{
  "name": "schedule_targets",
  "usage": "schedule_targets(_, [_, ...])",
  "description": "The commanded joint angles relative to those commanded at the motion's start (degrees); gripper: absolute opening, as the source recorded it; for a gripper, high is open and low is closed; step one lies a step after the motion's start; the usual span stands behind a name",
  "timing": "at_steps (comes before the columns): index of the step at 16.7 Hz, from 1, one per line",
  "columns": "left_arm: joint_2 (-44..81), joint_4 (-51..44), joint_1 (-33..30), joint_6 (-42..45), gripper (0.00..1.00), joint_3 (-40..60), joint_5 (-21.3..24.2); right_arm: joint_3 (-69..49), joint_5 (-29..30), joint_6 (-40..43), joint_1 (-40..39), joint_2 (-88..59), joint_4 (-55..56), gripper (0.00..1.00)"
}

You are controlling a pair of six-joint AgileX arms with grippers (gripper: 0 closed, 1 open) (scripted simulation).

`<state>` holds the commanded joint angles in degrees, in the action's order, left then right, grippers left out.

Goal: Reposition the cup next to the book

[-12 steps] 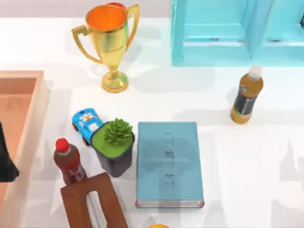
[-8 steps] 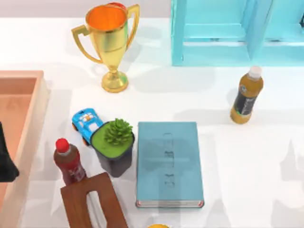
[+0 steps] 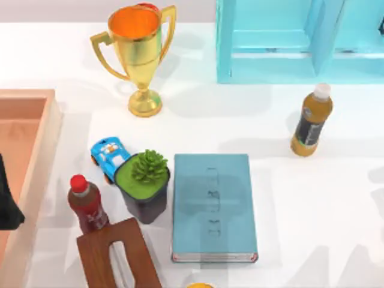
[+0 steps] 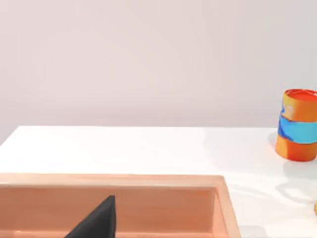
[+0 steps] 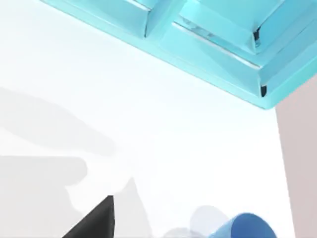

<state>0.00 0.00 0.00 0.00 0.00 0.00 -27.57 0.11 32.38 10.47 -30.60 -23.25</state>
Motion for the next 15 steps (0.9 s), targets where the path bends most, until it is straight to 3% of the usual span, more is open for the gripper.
schedule_targets(8, [0.0,0.0,0.0,0.0,1.0,0.0,0.0,-31.53,0.07,49.49,9.76,-40.76,-23.79,1.0])
schedule_targets(15, [0.0,0.0,0.0,0.0,1.0,0.0,0.0,-55.11,-0.01,79.99,18.07,-68.87,-42.97,1.0])
